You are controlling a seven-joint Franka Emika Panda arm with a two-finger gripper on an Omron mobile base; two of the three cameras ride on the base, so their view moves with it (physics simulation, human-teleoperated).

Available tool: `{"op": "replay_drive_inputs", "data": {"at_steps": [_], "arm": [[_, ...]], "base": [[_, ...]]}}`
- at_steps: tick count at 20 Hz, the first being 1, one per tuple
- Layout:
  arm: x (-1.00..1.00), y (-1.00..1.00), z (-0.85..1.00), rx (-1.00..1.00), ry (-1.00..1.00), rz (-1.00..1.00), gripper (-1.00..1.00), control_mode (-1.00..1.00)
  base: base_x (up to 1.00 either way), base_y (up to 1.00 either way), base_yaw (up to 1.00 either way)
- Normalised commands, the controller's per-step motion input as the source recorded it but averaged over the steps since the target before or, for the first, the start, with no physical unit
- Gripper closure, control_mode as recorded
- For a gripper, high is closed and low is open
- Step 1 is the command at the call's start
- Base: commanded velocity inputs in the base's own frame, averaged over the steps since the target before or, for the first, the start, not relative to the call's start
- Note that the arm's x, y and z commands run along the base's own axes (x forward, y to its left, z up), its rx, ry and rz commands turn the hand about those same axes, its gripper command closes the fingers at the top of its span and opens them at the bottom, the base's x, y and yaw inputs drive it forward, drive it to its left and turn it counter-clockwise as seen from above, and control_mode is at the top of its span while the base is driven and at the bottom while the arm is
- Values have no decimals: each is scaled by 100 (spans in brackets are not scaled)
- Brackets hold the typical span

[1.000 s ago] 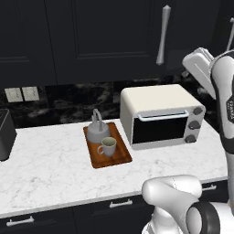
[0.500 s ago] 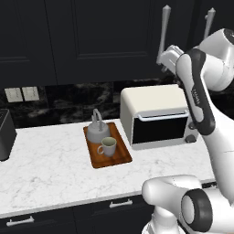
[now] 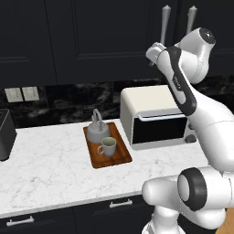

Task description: Pick the kettle from the counter and place it on the tray. Then pick the mug from the cabinet and place it on the tray. Then close the cabinet doors.

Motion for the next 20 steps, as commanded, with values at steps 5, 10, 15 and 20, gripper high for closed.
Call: {"op": "replay_drive_inputs", "data": {"at_steps": [5,10,15,20], "arm": [[61,-5,-37,-7,-16,15,-100,-100],[65,-11,-37,-8,-10,14,-100,-100],[74,-12,-39,-8,-4,12,-100,-100],[72,-8,-33,-10,0,9,-100,-100]], "base": [[0,0,0],[0,0,0],[0,0,0],[0,0,0]]}}
